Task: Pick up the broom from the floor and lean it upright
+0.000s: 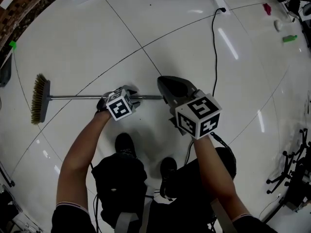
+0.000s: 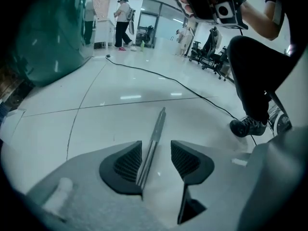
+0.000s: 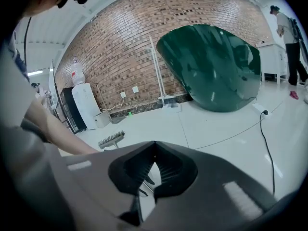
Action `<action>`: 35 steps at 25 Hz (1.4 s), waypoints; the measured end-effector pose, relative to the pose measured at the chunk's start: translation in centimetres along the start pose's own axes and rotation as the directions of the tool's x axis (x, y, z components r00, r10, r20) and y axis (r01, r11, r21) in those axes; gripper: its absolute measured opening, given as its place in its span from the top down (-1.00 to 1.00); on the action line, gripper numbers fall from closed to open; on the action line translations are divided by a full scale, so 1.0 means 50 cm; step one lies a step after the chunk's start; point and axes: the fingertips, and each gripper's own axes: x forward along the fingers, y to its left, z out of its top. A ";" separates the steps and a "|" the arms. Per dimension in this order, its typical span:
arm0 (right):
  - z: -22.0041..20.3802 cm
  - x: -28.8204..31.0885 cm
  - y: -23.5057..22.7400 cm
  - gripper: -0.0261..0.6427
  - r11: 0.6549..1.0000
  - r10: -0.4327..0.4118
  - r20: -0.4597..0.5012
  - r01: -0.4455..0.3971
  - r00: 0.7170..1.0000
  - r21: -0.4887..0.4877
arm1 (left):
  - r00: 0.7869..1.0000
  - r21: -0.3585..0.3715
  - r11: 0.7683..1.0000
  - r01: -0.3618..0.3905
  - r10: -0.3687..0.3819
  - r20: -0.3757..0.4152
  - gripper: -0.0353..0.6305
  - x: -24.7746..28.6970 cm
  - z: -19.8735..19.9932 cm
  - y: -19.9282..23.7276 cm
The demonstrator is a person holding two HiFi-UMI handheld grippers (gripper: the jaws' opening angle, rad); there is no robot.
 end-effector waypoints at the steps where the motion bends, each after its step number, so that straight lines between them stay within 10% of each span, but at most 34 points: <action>1: -0.008 0.006 -0.001 0.92 1.000 -0.001 -0.004 0.001 1.000 -0.005 | 1.000 0.015 1.000 0.007 -0.007 -0.010 0.31 0.010 -0.006 0.001; 22: -0.028 0.023 -0.039 0.92 0.997 -0.035 0.023 0.036 0.999 -0.071 | 0.989 0.179 0.983 0.036 -0.009 -0.146 0.33 0.094 -0.061 0.029; 27: -0.020 0.014 -0.053 0.92 0.997 -0.051 0.038 0.054 0.998 -0.061 | 0.989 0.242 0.970 0.027 0.010 -0.151 0.65 0.092 -0.059 0.031; 35: 0.061 -0.026 -0.046 0.92 0.997 -0.070 0.099 0.072 0.993 -0.016 | 0.996 0.132 0.987 -0.090 0.087 0.027 0.65 -0.081 0.076 0.116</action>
